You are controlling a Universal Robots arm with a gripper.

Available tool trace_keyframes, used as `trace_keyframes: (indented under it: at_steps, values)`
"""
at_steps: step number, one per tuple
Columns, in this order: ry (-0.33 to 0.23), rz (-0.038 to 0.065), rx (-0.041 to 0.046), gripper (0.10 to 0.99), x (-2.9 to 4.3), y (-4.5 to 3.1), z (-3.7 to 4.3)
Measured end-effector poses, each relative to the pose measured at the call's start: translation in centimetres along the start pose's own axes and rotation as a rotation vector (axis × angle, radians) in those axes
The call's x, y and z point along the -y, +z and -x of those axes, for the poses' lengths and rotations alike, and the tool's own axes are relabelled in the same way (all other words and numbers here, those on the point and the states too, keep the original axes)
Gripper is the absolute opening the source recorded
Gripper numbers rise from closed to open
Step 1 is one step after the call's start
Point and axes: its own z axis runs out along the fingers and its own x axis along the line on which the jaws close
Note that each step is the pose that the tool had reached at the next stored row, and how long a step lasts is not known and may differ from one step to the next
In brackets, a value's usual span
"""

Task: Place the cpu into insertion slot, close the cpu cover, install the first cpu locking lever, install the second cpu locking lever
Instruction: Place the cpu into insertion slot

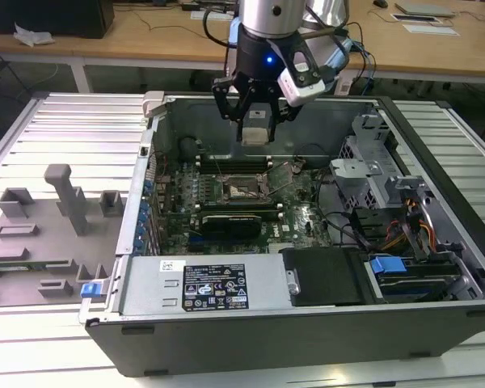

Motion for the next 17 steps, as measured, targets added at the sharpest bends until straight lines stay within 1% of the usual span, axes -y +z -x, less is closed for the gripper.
trace_keyframes:
  at_steps: [1, 3, 5, 8, 10, 12, 14, 16, 17]
  values:
    - [0.000, -0.002, 0.0003, 0.541, 0.03, 0.31, -0.25]
    - [0.003, -0.006, 0.0007, 0.541, 0.05, 0.56, -0.27]
    - [0.029, -0.009, 0.0028, 0.541, 0.07, 0.88, -0.27]
    - [0.068, -0.010, 0.0058, 0.541, 0.09, 1.08, -0.27]
    - [0.142, -0.010, 0.0114, 0.541, 0.10, 1.19, -0.27]
    - [0.199, -0.010, 0.0158, 0.541, 0.10, 1.26, -0.27]
    - [0.241, -0.011, 0.0189, 0.541, 0.11, 1.32, -0.27]
    - [0.298, -0.011, 0.0233, 0.541, 0.11, 1.39, -0.27]
    - [0.337, -0.011, 0.0262, 0.541, 0.12, 1.43, -0.27]
